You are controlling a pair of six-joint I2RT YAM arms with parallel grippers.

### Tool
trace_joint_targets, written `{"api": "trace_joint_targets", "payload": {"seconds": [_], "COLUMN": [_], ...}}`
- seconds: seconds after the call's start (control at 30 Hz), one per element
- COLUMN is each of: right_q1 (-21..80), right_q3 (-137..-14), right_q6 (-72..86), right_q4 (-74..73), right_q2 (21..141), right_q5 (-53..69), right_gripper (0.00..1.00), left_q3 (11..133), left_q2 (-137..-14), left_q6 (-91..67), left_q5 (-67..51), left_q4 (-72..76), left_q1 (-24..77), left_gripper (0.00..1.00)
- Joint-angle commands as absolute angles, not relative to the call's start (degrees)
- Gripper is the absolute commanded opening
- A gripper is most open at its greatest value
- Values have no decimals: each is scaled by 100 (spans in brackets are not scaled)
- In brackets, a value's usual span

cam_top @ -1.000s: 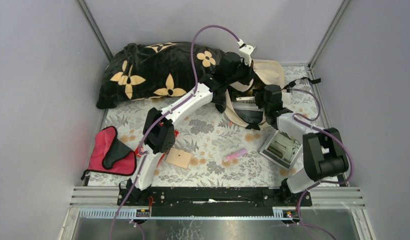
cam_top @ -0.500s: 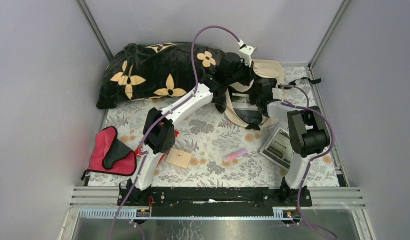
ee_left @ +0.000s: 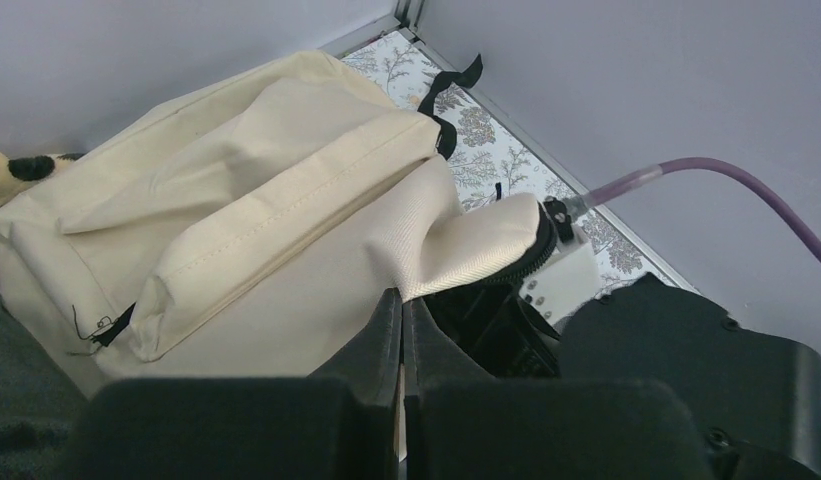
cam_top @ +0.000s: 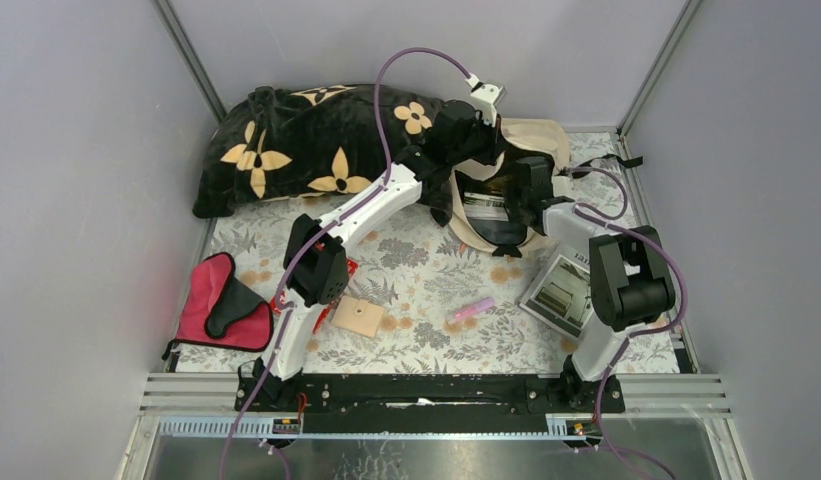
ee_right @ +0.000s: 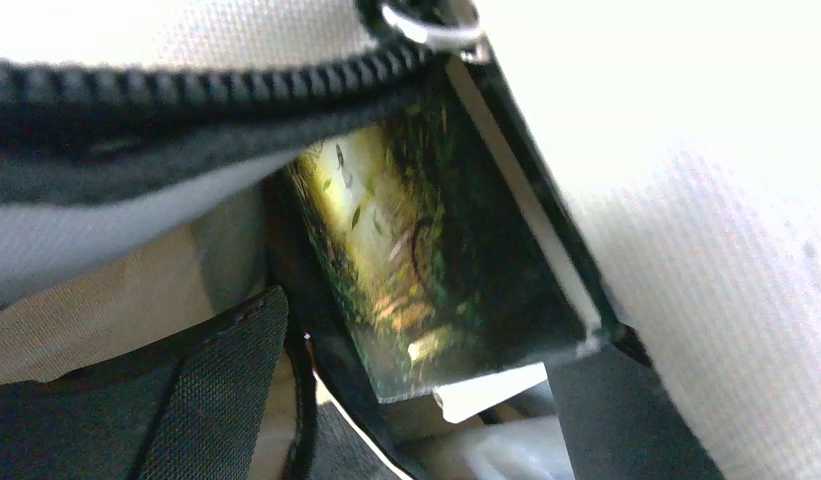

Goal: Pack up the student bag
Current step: Place the book in the student bag.

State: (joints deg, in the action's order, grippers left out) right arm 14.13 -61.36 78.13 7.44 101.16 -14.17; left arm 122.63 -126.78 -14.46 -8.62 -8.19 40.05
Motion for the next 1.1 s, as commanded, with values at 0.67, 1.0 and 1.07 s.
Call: {"api": "trace_joint_targets", "payload": {"seconds": [0.67, 1.0, 1.07], "right_q1": [1386, 1388, 1381], "right_q3": [-5531, -4632, -4603], "right_q6": [5229, 5127, 5259], "right_q4": [-830, 1161, 1949], "right_q2": [6933, 6547, 6829], "right_q5": [1341, 2638, 3278], "right_gripper": [100, 100, 100], "left_q3": [12050, 11771, 11735], "left_q2": [-12639, -12610, -12596], "left_q6": [-1784, -1918, -1950], "left_q5": [-865, -1083, -1188], "left_q4": [-22, 158, 158], "left_q1": [3893, 3895, 3896], "left_gripper": [0, 0, 0]}}
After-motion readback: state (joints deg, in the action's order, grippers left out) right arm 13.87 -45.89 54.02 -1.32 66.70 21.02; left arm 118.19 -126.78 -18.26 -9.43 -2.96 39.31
